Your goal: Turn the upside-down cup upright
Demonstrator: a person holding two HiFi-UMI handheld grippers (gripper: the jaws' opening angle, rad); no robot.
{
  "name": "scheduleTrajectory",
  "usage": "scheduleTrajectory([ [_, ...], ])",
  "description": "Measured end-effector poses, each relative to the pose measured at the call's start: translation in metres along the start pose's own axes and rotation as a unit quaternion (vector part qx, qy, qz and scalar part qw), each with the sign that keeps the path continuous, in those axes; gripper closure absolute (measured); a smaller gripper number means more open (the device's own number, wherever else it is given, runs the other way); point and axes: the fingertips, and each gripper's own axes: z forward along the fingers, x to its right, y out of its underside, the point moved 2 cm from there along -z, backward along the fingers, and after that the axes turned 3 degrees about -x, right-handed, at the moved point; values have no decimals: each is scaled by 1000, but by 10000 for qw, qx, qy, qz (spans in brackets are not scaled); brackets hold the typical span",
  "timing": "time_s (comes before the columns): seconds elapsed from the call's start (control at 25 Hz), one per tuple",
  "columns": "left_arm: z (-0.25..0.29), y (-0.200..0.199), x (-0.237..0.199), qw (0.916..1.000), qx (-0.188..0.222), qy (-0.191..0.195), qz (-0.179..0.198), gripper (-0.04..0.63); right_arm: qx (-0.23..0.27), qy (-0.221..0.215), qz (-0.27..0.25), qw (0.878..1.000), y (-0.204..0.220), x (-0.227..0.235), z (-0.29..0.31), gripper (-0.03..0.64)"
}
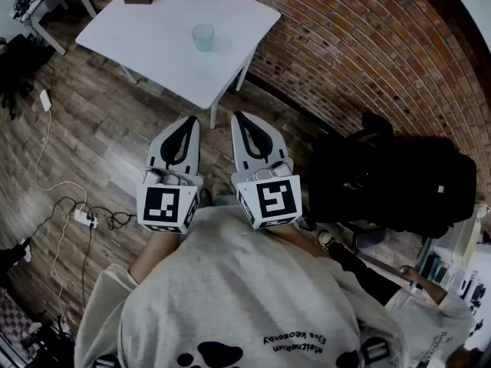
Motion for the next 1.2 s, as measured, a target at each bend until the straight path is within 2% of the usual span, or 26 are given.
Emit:
scheduleTrajectory([
  [0.6, -5, 12, -28, 9995, -99, 275, -150, 584, -265, 210, 76, 9994, 11, -18, 14, 611],
  [1.2, -19, 25, -68, 9992, -150, 255, -282, 584, -354, 369, 34, 9987, 17, -44, 26, 611],
])
